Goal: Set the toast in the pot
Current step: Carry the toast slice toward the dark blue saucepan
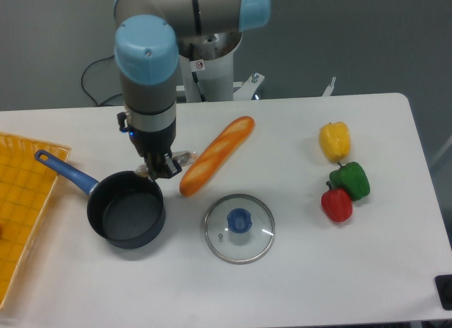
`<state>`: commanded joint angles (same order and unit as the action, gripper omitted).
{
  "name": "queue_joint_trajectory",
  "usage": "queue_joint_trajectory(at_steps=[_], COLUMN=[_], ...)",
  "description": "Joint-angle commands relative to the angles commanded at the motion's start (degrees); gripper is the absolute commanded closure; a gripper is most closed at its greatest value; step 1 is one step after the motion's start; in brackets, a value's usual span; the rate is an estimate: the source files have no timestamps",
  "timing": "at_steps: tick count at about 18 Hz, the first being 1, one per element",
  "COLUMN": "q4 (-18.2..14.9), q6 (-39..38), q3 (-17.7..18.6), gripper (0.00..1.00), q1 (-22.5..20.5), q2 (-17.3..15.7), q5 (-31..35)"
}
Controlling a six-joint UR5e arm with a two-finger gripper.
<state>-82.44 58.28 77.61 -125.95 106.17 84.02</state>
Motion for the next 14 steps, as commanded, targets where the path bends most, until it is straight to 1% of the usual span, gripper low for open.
queue_joint_trajectory(at_steps=[3,10,14], q4=[-0.1,-0.1,0.1], q6=[-1.4,-4.8,-7.6], q3=[-1.5,-3.6,-5.2], gripper=[1.0,1.0,1.0], q1=[0.6,1.4,1.9], q2=[0.9,2.4,4.3], q5=[0.1,0.1,0.1])
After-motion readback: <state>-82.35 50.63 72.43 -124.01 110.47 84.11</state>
